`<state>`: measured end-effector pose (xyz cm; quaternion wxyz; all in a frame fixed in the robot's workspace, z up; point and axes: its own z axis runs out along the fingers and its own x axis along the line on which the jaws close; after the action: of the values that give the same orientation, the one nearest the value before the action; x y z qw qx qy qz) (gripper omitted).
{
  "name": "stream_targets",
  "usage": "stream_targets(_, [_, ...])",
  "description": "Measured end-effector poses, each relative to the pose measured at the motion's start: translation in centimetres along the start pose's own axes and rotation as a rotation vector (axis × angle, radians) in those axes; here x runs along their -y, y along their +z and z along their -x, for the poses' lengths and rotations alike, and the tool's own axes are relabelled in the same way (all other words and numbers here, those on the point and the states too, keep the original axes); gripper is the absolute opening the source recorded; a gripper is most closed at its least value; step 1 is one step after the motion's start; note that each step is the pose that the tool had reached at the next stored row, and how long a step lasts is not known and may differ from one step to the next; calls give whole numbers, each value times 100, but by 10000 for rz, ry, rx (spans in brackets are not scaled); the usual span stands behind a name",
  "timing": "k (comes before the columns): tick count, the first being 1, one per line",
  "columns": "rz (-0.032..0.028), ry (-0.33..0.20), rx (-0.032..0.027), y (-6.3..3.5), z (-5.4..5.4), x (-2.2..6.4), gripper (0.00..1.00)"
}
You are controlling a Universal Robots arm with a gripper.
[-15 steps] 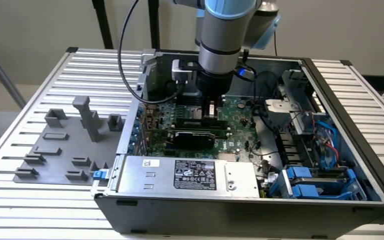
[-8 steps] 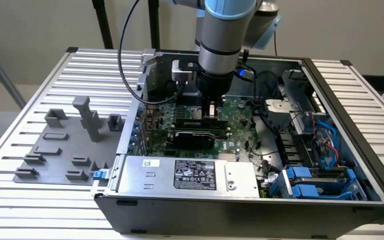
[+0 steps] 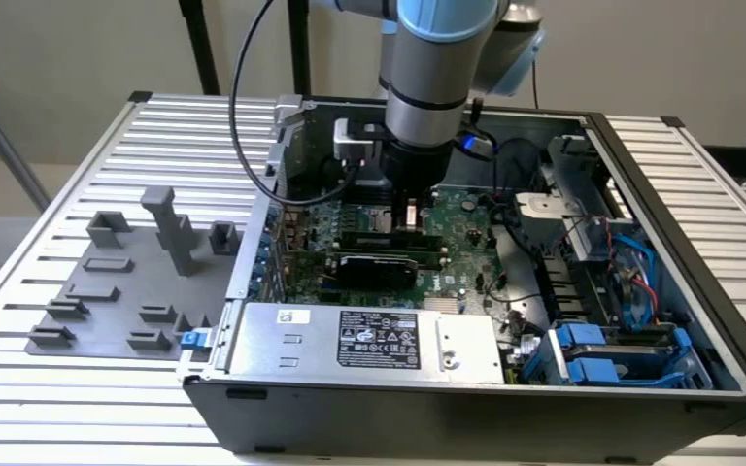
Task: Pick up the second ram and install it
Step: 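Insert the second ram into the second slot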
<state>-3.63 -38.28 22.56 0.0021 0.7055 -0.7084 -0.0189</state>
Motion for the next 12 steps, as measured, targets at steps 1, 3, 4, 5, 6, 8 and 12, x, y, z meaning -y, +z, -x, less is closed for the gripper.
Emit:
stream_targets(1, [0, 0, 5, 3, 0, -1, 0])
stream_targets(3, [1, -1, 18, 7, 0, -2, 0])
stream_targets(4, [0, -1, 30, 9, 0, -3, 0])
stream_targets(5, [-1, -1, 43, 11, 1, -3, 0])
stream_targets(6, [0, 1, 55, 12, 1, -3, 0])
stream_targets(8, [1, -2, 76, 14, 1, -3, 0])
stream_targets(12, [1, -2, 81, 20, 0, -3, 0])
